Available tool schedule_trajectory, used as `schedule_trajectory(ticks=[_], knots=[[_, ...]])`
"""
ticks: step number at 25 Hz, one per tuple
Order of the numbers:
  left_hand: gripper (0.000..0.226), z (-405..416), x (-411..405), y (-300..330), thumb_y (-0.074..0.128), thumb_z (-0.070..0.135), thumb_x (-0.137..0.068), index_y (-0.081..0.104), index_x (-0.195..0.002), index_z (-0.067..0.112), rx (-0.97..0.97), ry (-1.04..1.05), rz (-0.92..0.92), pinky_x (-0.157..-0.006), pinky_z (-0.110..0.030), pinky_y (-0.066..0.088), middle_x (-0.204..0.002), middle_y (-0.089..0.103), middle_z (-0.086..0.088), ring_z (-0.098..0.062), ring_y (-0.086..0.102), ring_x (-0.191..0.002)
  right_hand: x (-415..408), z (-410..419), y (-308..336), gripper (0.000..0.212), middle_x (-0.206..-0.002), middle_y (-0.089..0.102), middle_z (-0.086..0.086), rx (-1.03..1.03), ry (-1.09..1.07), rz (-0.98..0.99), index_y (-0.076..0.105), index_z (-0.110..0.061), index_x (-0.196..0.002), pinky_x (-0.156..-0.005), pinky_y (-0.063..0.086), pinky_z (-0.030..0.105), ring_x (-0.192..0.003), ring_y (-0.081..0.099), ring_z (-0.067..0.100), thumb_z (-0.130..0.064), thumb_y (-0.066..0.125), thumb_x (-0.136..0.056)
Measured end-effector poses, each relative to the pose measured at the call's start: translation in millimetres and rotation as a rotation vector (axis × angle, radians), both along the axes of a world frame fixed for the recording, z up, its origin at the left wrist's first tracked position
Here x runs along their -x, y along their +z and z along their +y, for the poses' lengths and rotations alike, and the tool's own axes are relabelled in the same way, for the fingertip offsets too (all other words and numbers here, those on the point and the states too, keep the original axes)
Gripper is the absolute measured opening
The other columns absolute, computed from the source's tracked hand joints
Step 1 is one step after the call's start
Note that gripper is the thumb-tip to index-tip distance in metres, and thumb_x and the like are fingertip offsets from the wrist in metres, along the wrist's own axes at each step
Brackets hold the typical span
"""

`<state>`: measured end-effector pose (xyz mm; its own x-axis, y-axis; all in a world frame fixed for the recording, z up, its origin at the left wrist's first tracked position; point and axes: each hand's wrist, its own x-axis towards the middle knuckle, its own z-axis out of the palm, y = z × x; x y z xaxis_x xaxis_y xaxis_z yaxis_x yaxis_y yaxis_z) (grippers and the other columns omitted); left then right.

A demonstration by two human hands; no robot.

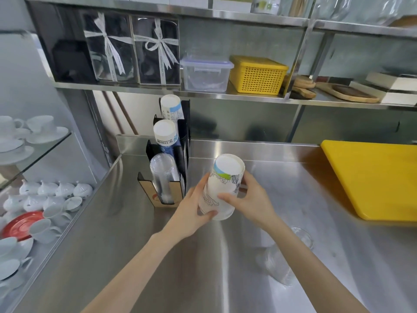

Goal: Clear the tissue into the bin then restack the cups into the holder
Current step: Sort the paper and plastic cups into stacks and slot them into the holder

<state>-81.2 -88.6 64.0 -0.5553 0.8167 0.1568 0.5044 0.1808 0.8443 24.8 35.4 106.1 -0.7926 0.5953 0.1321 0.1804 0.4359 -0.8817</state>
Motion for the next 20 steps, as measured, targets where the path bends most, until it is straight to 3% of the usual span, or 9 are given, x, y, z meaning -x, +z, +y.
schedule_trajectory(ticks=[5,8,11,15,20], knots=[[0.083,-0.2,33.6,40.5,0.067,0.033,-0.071,0.007,-0.117,0.066,-0.07,0.033,0.051,-0.094,-0.033,0.05,-0.124,0.045,0.013,-0.013,0.046,-0.119,26.4,2.6,47.6,0.06,-0.119,0.056,-0.007,-0.122,0.108,0.051,0.043,-0.026,-0.124,-0.087,0.045,0.024,-0.105,0.053,0.009,-0.024,0.073,-0.073],[0.079,1.0,56.2,66.4,0.069,0.015,-0.076,0.02,-0.13,0.045,-0.12,0.065,0.042,-0.089,-0.026,0.05,-0.122,0.046,0.006,-0.01,0.049,-0.109,43.3,8.5,74.7,0.058,-0.12,0.055,-0.007,-0.168,0.165,0.073,0.041,-0.028,-0.127,-0.082,0.042,0.018,-0.103,0.052,0.007,-0.026,0.069,-0.076],[0.077,4.2,78.1,89.8,0.069,0.016,-0.076,0.025,-0.138,0.03,-0.126,0.116,0.096,-0.085,-0.019,0.047,-0.12,0.047,0.009,-0.008,0.049,-0.108,67.1,14.8,97.1,0.057,-0.116,0.055,-0.005,-0.242,0.153,0.094,0.042,-0.024,-0.126,-0.075,0.039,0.011,-0.097,0.052,0.006,-0.027,0.069,-0.076],[0.074,12.8,114.9,114.2,0.07,0.017,-0.075,0.028,-0.136,0.023,-0.122,0.17,0.143,-0.091,-0.031,0.047,-0.132,0.047,-0.006,-0.021,0.048,-0.12,106.0,23.6,123.3,0.062,-0.128,0.054,0.002,-0.324,0.18,0.119,0.039,-0.022,-0.128,-0.085,0.041,0.021,-0.1,0.05,0.007,-0.028,0.07,-0.075],[0.073,28.4,160.7,144.0,0.07,0.018,-0.075,0.029,-0.135,0.015,-0.099,0.257,0.265,-0.097,-0.04,0.046,-0.134,0.048,-0.012,-0.029,0.048,-0.121,157.2,34.1,146.2,0.062,-0.13,0.054,0.0,-0.38,0.186,0.172,0.038,-0.019,-0.13,-0.081,0.04,0.013,-0.104,0.048,0.003,-0.024,0.069,-0.077]])
